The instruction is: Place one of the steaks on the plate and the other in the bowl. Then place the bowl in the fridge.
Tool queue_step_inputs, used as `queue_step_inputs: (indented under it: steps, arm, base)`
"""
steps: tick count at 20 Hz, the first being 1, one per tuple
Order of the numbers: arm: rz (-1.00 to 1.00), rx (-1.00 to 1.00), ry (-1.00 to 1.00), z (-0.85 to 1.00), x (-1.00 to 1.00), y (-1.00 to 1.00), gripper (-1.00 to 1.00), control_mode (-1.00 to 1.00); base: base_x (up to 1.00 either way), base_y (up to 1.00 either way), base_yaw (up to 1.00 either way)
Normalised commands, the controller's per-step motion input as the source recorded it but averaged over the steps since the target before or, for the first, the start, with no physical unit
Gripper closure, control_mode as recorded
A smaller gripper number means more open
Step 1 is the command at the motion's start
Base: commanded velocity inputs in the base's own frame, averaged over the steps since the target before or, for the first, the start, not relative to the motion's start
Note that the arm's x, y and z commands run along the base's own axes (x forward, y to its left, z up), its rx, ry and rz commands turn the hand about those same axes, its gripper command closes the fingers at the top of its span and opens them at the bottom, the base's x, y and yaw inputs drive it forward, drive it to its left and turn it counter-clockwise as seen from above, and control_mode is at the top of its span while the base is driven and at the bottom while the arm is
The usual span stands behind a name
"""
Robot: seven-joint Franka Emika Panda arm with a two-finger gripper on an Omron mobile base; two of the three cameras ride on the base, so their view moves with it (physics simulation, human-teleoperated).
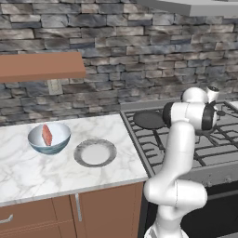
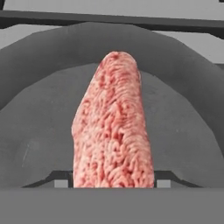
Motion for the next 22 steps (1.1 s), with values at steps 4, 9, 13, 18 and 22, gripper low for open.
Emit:
queue_step_inputs:
  steps: [4, 9, 13, 18, 22]
  arm:
    - [0.00, -0.23, -0.11, -0.35, -0.46, 0.77, 1.00, -1.00]
    - [0.00, -0.09, -0.12, -0.12, -0.44, 0.33, 1.00, -1.00]
    - [0.00, 0.00, -0.09, 0.91, -0.37, 0.00, 1.00, -1.00]
    - [0.05, 0.07, 0.11, 1.00, -0.05, 0.07, 1.00, -1.00]
    - [0.10, 0.12, 0.35, 1.00, 0.00, 0.27, 1.00, -1.00]
  base:
    - [0.00, 0.00, 0.00]
    - [0.00, 0.00, 0.00]
    - [0.00, 0.00, 0.00]
    - [0.00, 0.00, 0.00]
    - [0.00, 0.00, 0.00]
